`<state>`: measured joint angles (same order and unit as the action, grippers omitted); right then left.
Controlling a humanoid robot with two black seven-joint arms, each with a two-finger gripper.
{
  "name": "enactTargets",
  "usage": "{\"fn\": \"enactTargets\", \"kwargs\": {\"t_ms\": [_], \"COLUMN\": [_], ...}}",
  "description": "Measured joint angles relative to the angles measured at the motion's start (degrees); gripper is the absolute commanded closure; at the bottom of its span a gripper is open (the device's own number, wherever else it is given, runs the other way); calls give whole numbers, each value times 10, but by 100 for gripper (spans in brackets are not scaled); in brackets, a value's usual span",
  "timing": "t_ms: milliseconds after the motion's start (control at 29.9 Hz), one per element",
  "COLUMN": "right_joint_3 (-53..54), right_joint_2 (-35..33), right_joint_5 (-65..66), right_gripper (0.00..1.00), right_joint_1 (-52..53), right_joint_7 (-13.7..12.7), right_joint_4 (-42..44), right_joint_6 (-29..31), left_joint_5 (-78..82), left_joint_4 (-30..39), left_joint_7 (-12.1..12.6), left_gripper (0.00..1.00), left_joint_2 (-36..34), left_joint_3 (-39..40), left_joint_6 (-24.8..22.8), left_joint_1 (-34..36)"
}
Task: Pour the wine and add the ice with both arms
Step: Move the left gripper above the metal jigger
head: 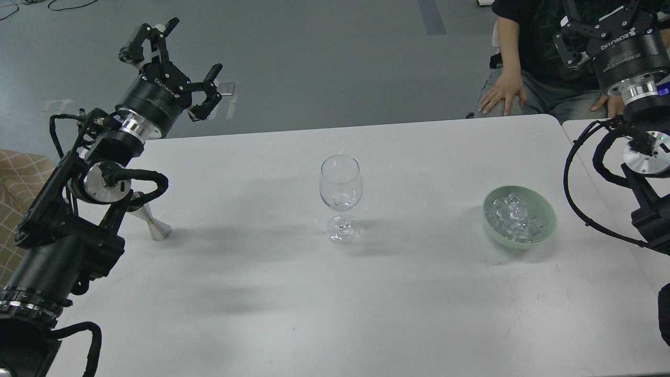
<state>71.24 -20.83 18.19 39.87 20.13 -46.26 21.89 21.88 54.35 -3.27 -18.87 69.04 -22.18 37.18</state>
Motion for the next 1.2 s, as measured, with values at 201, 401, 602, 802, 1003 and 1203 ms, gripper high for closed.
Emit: {"fn": "enactTargets", "kwargs": {"t_ms": [201, 401, 602, 802, 1003, 1203], "right_joint_3": [0, -4, -10, -20, -23, -23], "right_joint_2": [8, 8, 3, 6, 5, 9], "right_joint_5": [1, 2, 2, -1, -1, -2], "right_gripper": [0, 0, 0, 0, 0, 0], "right_joint_1": [-1, 5, 13, 14, 10, 4], "right_joint_7": [0, 0, 0, -5, -9, -9], "right_joint_4": [1, 8, 16, 8, 9, 13], "right_joint_6": [0, -4, -6, 0, -1, -10], "left_joint_5": [1, -7, -9, -9, -9, -9], "left_joint_4": [-1, -7, -21, -22, -27, -30], "left_joint_7": [-5, -1, 6, 8, 8, 8], "left_gripper": [2, 2, 2, 2, 2, 2], "left_joint_2": [-1, -6, -21, -30, -26, -19], "left_joint_3": [-3, 1, 2, 2, -1, -3], "left_joint_6": [5, 13, 24, 43, 50, 69], "left_joint_1": [0, 11, 26, 25, 24, 23]}}
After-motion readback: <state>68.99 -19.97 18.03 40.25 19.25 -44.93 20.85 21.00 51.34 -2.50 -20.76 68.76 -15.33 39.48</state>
